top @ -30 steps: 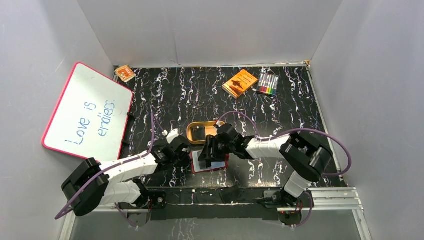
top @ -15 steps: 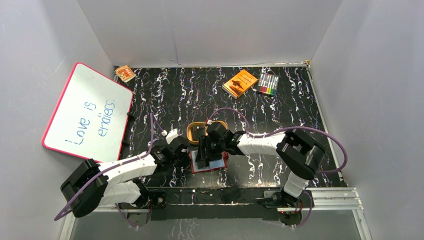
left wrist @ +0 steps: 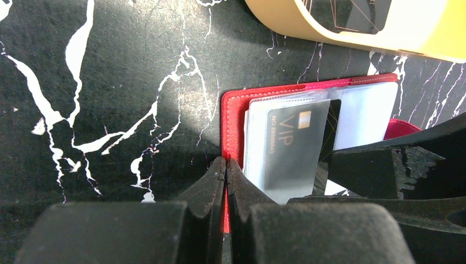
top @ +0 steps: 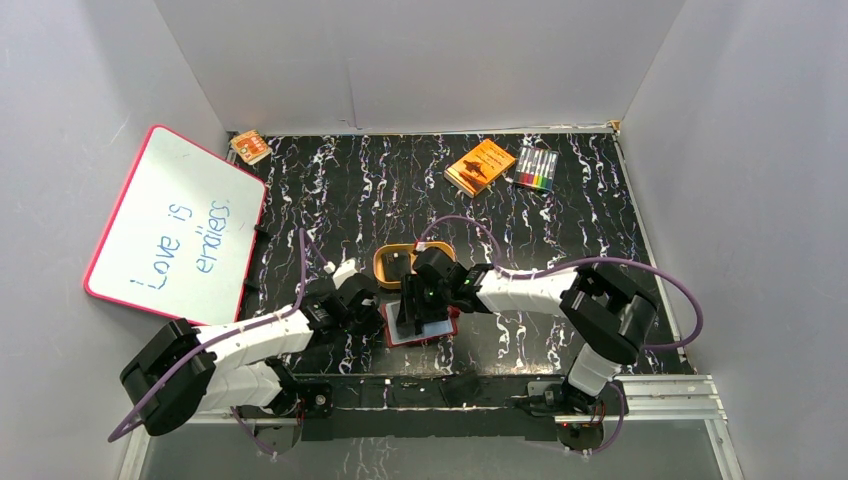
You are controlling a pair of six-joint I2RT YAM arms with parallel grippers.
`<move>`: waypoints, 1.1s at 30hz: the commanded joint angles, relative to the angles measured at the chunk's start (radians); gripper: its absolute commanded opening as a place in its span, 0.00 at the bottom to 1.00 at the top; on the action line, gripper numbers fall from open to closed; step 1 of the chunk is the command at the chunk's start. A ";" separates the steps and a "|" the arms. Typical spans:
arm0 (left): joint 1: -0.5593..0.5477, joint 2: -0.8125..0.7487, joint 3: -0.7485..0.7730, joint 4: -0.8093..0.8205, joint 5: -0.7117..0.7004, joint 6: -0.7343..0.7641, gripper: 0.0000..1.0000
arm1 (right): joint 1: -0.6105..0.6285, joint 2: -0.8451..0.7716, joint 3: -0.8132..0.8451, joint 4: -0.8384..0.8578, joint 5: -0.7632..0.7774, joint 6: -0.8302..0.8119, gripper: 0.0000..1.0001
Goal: Put the credit cards into the card holder
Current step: Insert the credit card into the card holder.
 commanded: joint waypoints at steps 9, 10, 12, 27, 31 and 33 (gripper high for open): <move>-0.002 -0.003 -0.055 -0.052 0.021 0.018 0.00 | 0.072 0.096 0.138 -0.102 0.039 -0.094 0.62; -0.002 -0.004 -0.054 -0.055 0.019 0.018 0.00 | 0.076 0.098 0.144 -0.108 0.046 -0.095 0.62; -0.002 -0.011 -0.053 -0.065 0.012 0.014 0.00 | 0.078 0.090 0.147 -0.121 0.064 -0.094 0.63; -0.002 -0.113 -0.043 -0.139 -0.039 0.002 0.00 | 0.078 0.027 0.111 -0.140 0.117 -0.074 0.64; -0.002 -0.098 -0.049 -0.114 -0.022 0.008 0.00 | 0.078 0.047 0.116 -0.113 0.095 -0.078 0.63; -0.002 -0.079 -0.050 -0.098 -0.008 0.010 0.00 | 0.078 0.050 0.119 -0.094 0.055 -0.086 0.62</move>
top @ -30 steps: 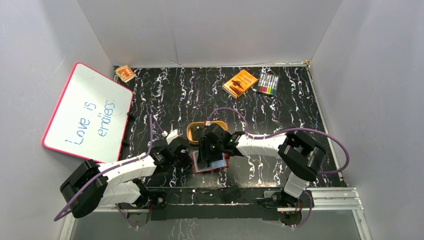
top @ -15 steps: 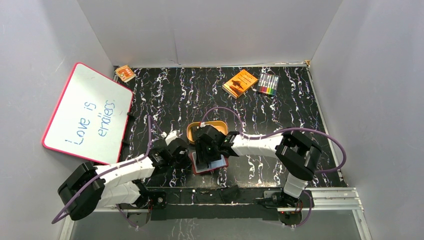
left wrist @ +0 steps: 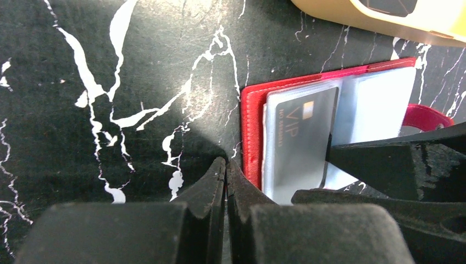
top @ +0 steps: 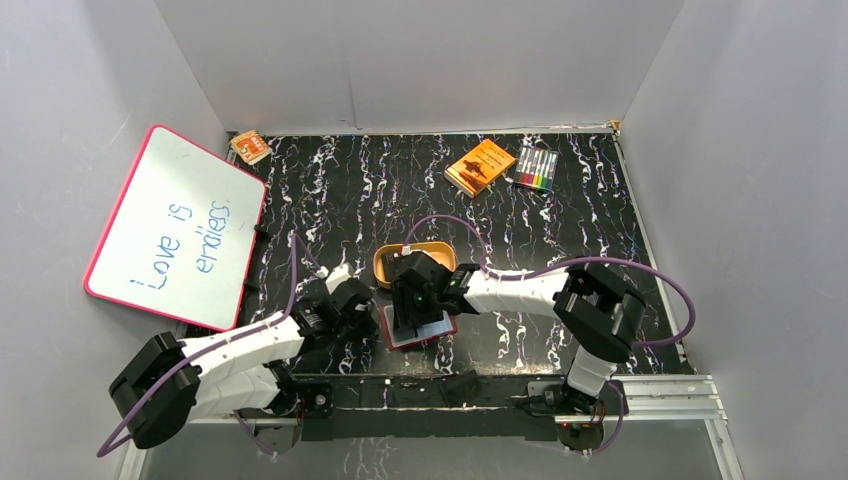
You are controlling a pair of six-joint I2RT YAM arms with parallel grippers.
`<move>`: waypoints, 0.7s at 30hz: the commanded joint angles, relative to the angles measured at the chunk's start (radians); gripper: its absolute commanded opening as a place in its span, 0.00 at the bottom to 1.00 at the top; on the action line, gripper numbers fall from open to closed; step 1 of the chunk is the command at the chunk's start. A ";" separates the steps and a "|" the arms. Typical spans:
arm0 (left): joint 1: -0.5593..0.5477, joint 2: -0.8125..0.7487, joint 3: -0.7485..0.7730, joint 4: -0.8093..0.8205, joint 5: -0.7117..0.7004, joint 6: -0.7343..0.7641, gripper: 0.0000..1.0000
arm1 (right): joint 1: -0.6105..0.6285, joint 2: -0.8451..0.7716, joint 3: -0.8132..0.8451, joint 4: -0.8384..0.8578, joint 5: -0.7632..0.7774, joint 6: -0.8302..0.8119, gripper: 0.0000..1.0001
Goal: Put the credit cards into the card holder
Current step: Insert the credit card into the card holder.
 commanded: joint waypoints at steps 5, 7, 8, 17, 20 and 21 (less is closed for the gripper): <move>-0.002 0.062 -0.015 0.036 0.026 0.025 0.00 | 0.003 -0.002 0.004 0.099 -0.096 -0.032 0.61; -0.002 0.069 -0.010 0.044 0.026 0.031 0.00 | 0.003 -0.007 0.001 0.104 -0.100 -0.035 0.61; -0.002 0.072 -0.006 0.042 0.021 0.033 0.00 | 0.003 -0.014 -0.001 0.103 -0.099 -0.035 0.61; 0.006 0.027 0.042 -0.063 -0.066 0.040 0.00 | 0.002 -0.183 -0.010 -0.072 0.075 -0.015 0.65; 0.007 -0.019 0.058 -0.118 -0.098 0.037 0.00 | 0.002 -0.284 -0.014 -0.162 0.144 -0.008 0.66; 0.007 -0.034 0.064 -0.128 -0.104 0.040 0.00 | 0.003 -0.322 -0.020 -0.192 0.166 -0.004 0.66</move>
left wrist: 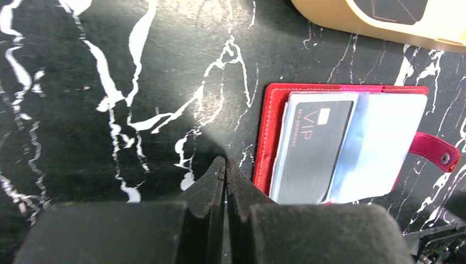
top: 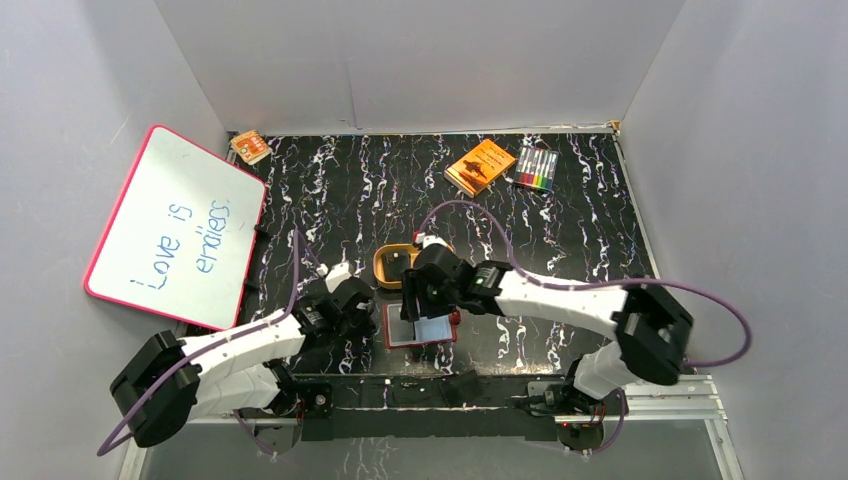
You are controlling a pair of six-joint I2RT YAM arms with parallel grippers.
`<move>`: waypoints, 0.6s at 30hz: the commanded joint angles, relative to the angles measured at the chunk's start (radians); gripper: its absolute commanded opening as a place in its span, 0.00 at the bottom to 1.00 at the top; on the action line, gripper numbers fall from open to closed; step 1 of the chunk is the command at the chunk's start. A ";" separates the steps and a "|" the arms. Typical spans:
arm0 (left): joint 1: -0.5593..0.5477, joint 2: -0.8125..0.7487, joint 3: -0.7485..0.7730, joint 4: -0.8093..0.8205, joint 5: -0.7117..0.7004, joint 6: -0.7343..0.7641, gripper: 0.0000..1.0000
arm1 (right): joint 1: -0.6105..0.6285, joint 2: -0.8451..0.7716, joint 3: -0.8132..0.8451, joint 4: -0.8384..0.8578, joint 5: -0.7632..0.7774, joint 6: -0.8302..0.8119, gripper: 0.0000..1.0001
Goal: Put the credit cards into the card holder
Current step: Insert the credit card into the card holder, then pick up the credit card from the storage box.
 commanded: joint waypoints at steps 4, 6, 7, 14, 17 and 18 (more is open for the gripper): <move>0.007 -0.120 0.074 -0.178 -0.085 0.042 0.09 | 0.004 -0.311 -0.078 -0.202 0.166 0.015 0.68; 0.006 -0.152 0.089 -0.199 -0.090 0.064 0.21 | 0.003 -0.395 -0.140 -0.223 0.183 0.027 0.69; 0.007 -0.171 0.095 -0.204 -0.095 0.074 0.28 | 0.002 -0.436 -0.173 -0.229 0.192 0.043 0.70; 0.011 -0.232 0.198 -0.155 -0.090 0.210 0.68 | 0.000 -0.645 -0.380 -0.047 0.180 0.128 0.71; 0.038 -0.187 0.244 -0.137 -0.122 0.232 0.71 | -0.036 -0.586 -0.337 0.072 0.166 0.082 0.71; 0.064 -0.159 0.261 -0.134 -0.114 0.235 0.71 | -0.064 -0.541 -0.299 0.078 0.152 0.067 0.70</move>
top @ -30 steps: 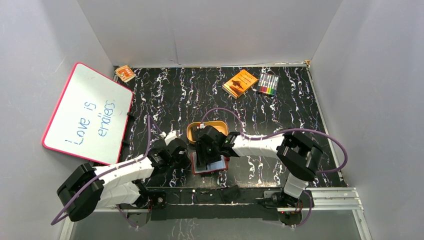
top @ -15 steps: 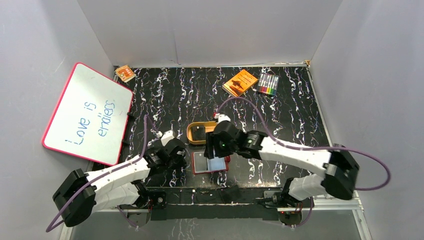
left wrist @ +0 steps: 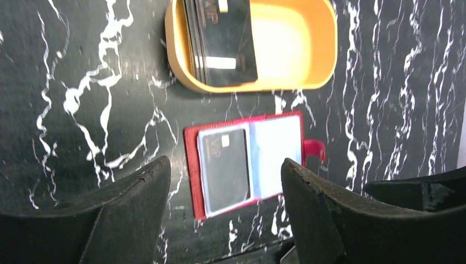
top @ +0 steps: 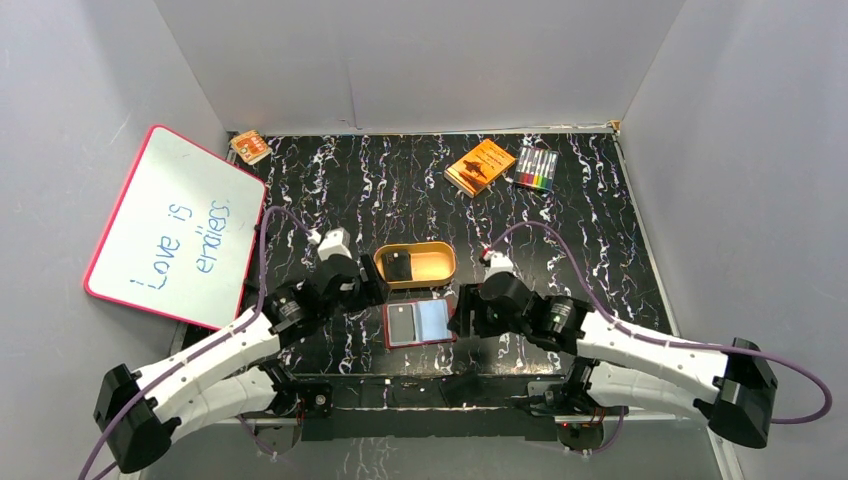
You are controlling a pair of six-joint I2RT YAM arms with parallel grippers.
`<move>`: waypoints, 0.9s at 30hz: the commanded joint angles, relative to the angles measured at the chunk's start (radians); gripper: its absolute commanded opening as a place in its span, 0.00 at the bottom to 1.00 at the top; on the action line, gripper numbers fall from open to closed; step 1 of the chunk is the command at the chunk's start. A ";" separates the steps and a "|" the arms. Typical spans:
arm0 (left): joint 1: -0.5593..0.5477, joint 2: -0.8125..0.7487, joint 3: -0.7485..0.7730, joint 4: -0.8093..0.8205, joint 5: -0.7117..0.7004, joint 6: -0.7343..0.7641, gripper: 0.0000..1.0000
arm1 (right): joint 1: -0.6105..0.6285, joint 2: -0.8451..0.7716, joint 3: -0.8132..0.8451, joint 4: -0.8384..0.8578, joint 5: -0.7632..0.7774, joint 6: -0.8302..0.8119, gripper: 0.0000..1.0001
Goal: Put the credit cards into the card holder
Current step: Pick up the credit card from the storage box.
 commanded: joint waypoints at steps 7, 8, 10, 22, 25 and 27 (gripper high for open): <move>0.296 0.256 0.144 0.093 0.183 0.058 0.69 | -0.345 0.443 0.322 0.357 -0.347 -0.164 0.68; 0.310 0.272 0.146 0.107 0.197 0.061 0.69 | -0.366 0.500 0.355 0.357 -0.377 -0.181 0.68; 0.336 0.297 0.141 0.134 0.220 0.061 0.69 | -0.397 0.598 0.418 0.364 -0.431 -0.200 0.68; 0.405 0.414 0.104 0.228 0.300 0.052 0.66 | -0.411 0.906 0.616 0.381 -0.511 -0.259 0.68; 0.406 0.431 0.098 0.241 0.307 0.053 0.65 | -0.409 0.953 0.635 0.363 -0.531 -0.268 0.68; 0.406 0.443 0.095 0.247 0.329 0.050 0.65 | -0.409 0.972 0.639 0.362 -0.544 -0.271 0.67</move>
